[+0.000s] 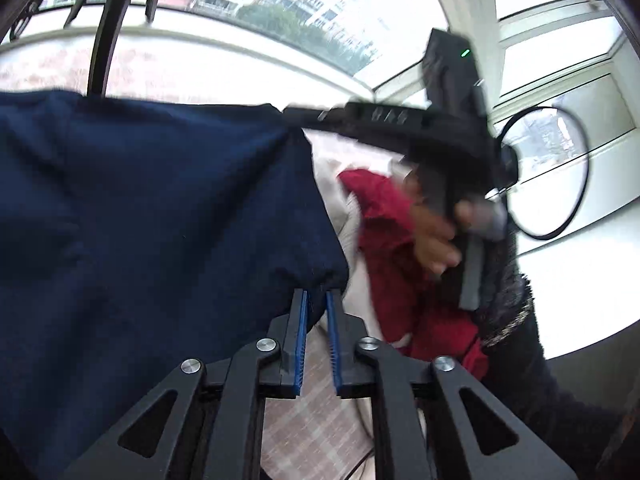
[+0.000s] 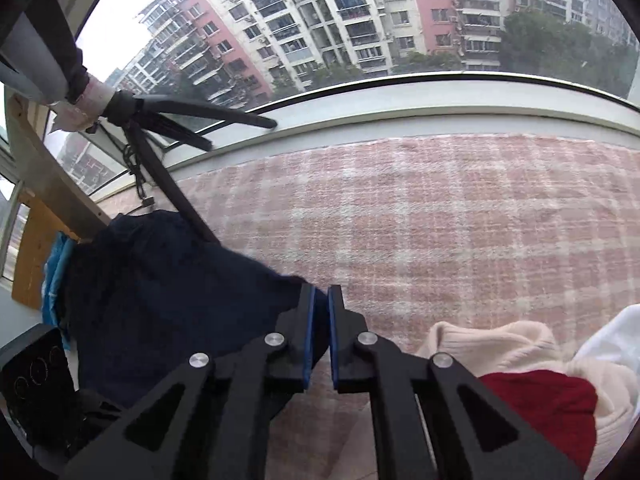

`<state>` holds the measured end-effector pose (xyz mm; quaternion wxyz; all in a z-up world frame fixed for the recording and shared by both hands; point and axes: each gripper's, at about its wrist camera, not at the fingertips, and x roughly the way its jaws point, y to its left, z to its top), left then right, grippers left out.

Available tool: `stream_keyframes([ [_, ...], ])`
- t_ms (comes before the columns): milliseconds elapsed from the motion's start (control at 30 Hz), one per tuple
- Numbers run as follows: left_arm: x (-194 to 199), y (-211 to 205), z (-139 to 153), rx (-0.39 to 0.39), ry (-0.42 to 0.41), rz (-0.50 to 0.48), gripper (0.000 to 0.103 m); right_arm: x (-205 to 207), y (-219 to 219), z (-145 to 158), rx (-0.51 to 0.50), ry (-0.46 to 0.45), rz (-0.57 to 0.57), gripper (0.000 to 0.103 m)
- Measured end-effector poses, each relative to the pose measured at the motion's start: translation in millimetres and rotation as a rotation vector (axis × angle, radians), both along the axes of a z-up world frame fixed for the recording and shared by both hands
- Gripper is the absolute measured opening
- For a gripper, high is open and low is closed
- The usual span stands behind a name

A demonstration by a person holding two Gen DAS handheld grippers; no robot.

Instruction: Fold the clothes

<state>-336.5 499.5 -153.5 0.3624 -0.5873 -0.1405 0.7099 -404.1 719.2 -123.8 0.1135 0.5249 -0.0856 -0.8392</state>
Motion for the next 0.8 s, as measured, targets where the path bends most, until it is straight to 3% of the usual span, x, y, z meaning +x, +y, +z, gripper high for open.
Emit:
stream_keyframes([
  [33,2,0,-6,-0.079,0.016,0.008,0.010,-2,4,1,0.035,0.015,-0.029,0.024],
  [133,14,-3,-2,-0.127,0.082,0.022,0.011,0,28,-2,-0.035,0.048,-0.073,0.026],
  [267,25,18,14,-0.206,0.241,-0.076,0.025,2,25,-23,-0.013,-0.040,0.045,0.026],
  [500,45,65,4,-0.353,0.381,-0.215,0.027,5,-3,-43,0.052,-0.083,0.170,0.029],
  [633,52,80,-14,-0.410,0.397,-0.268,0.027,12,-13,-47,0.099,-0.072,0.204,0.031],
  [700,54,83,-20,-0.438,0.420,-0.267,0.025,15,-19,-49,0.115,-0.070,0.230,0.014],
  [733,54,83,-22,-0.448,0.432,-0.263,0.017,15,-22,-50,0.124,-0.066,0.238,0.003],
  [800,50,81,-23,-0.437,0.410,-0.240,0.007,13,-26,-47,0.140,-0.046,0.238,0.003],
])
